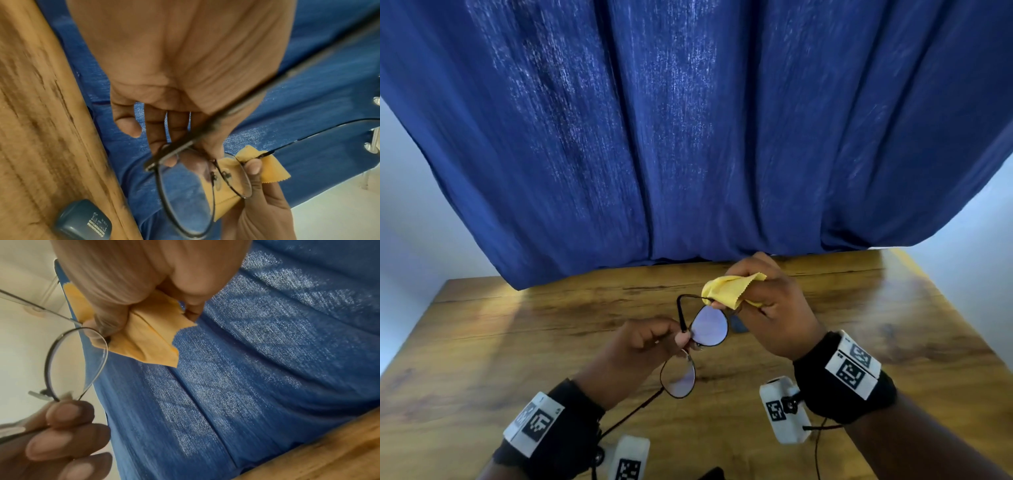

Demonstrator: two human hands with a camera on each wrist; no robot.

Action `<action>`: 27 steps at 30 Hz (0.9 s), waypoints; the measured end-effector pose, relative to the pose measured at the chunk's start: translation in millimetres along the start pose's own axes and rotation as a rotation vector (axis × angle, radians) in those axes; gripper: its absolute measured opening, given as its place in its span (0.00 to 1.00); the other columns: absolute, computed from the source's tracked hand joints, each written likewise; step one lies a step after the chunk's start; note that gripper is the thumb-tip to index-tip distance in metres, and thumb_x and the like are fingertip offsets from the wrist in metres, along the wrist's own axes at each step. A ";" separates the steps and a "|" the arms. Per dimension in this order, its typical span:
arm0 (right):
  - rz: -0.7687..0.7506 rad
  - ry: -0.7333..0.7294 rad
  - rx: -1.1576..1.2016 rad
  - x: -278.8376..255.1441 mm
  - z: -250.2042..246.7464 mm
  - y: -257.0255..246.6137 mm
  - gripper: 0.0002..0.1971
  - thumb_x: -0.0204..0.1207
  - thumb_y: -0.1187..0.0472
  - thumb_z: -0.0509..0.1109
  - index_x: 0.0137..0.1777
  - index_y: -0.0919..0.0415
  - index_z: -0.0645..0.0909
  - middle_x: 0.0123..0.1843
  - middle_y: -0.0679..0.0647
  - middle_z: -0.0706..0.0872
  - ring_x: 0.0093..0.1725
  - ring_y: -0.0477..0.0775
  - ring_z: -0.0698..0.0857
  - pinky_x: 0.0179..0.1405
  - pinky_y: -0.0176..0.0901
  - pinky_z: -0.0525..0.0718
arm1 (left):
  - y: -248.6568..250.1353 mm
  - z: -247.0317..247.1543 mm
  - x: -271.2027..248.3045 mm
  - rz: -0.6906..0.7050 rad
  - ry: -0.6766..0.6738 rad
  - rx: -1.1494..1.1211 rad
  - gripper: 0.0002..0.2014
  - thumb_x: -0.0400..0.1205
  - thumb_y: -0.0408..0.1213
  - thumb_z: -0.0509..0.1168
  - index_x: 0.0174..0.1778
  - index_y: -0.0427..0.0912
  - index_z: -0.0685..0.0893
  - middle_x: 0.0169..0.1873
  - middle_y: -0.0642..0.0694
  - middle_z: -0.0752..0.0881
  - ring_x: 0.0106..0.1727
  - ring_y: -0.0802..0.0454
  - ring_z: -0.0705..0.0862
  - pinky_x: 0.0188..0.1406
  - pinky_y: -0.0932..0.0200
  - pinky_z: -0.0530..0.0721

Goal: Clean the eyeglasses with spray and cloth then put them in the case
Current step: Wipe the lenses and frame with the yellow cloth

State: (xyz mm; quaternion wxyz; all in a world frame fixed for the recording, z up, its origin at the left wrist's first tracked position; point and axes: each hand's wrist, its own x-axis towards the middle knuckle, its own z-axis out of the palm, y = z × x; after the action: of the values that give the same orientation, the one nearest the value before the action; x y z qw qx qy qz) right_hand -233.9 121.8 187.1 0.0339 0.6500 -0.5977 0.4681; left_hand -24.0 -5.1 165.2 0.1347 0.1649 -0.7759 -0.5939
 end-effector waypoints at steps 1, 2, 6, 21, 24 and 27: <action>-0.001 0.001 -0.008 0.0 -3.3 1.6 0.07 0.80 0.58 0.73 0.48 0.54 0.95 0.48 0.49 0.88 0.46 0.53 0.81 0.45 0.47 0.79 | 2.9 2.6 0.1 -0.010 -0.013 0.026 0.14 0.82 0.46 0.68 0.49 0.40 0.93 0.44 0.55 0.95 0.49 0.64 0.91 0.53 0.68 0.85; -0.004 -0.002 -0.019 -0.6 -6.6 4.0 0.08 0.80 0.58 0.73 0.48 0.54 0.95 0.48 0.49 0.88 0.46 0.53 0.81 0.45 0.46 0.79 | 3.5 5.5 1.2 -0.019 -0.023 0.055 0.14 0.82 0.47 0.69 0.50 0.41 0.94 0.46 0.56 0.95 0.50 0.63 0.91 0.53 0.67 0.86; 0.010 -0.010 -0.010 -1.6 -13.4 11.5 0.13 0.83 0.52 0.71 0.49 0.58 0.95 0.48 0.49 0.89 0.46 0.51 0.81 0.45 0.45 0.79 | 8.7 15.1 9.0 -0.036 0.003 0.117 0.06 0.85 0.43 0.71 0.51 0.52 0.94 0.48 0.57 0.95 0.52 0.59 0.91 0.54 0.54 0.87; 0.795 -0.131 0.111 -69.3 -11.9 67.5 0.20 0.78 0.41 0.75 0.37 0.58 0.82 0.33 0.48 0.87 0.35 0.42 0.83 0.36 0.50 0.83 | -15.2 15.2 16.2 -0.373 0.424 -0.221 0.14 0.86 0.35 0.70 0.37 0.50 0.97 0.43 0.53 0.96 0.47 0.58 0.89 0.45 0.56 0.75; 0.929 -0.206 0.190 -98.8 4.8 69.5 0.41 0.64 0.23 0.74 0.46 0.68 0.85 0.42 0.70 0.87 0.37 0.50 0.83 0.37 0.62 0.85 | -14.7 10.1 7.4 -0.403 0.446 -0.297 0.15 0.86 0.36 0.69 0.37 0.48 0.97 0.42 0.53 0.96 0.44 0.59 0.88 0.41 0.58 0.76; 0.879 -0.147 0.203 -78.1 8.4 37.3 0.29 0.76 0.40 0.76 0.43 0.72 0.83 0.35 0.69 0.83 0.33 0.47 0.78 0.35 0.47 0.75 | -12.4 4.7 -1.4 -0.353 0.426 -0.299 0.15 0.86 0.33 0.69 0.36 0.46 0.97 0.39 0.52 0.96 0.38 0.65 0.88 0.36 0.70 0.78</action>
State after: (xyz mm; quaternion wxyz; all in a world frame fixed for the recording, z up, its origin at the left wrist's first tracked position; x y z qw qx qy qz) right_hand -247.5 164.4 112.5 -0.2744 0.3663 -0.7686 0.4470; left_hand -23.5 -3.3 152.0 0.2118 0.3964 -0.5934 -0.6678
